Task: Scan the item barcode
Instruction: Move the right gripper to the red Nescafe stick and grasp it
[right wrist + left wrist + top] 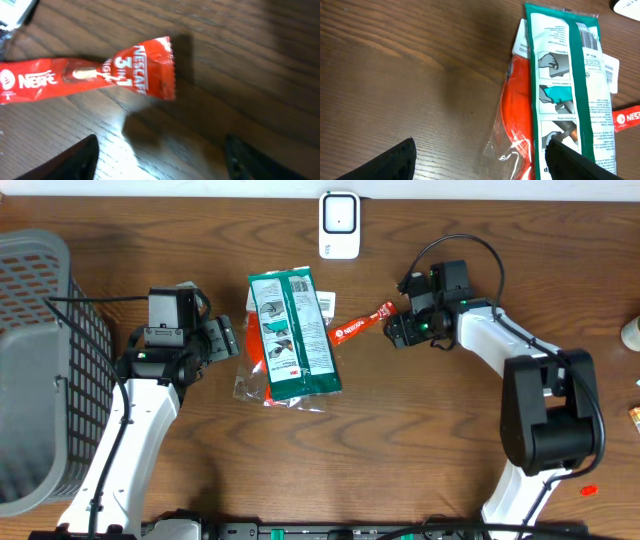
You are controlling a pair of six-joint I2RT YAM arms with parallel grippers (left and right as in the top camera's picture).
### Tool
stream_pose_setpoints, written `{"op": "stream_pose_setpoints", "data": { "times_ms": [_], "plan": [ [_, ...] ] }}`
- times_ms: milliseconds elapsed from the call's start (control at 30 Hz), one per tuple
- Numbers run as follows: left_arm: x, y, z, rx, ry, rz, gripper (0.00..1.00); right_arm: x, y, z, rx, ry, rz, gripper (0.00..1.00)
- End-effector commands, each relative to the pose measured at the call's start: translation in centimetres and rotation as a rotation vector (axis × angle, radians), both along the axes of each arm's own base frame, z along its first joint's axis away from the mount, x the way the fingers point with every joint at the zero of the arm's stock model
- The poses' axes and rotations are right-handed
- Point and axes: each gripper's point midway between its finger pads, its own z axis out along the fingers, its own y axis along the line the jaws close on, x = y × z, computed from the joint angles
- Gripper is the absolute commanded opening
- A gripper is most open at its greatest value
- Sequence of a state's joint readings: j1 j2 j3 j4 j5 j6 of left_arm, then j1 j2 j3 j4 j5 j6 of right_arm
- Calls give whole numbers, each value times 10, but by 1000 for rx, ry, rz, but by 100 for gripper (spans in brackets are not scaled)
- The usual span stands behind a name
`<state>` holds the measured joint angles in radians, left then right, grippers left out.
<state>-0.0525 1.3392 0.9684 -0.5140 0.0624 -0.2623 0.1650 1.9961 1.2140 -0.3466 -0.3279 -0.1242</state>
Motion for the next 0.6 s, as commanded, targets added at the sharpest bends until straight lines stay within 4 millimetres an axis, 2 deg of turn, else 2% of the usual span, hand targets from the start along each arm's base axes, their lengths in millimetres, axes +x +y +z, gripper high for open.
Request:
{"op": "stream_pose_setpoints", "data": {
  "times_ms": [0,200,400,567],
  "plan": [
    [-1,-4,-3,-23,15,-12,82,-2,19,5,105,3,60,74],
    [-1,-7,-10,-36,36,-22,82,8,24,11,126,-51,69,73],
    [-2,-15,-18,-72,65,-48,81,15,26,11,137,-81,71,52],
    [-3,-20,-20,-76,73,-57,81,17,32,2,182,-66,71,56]
  ]
}}
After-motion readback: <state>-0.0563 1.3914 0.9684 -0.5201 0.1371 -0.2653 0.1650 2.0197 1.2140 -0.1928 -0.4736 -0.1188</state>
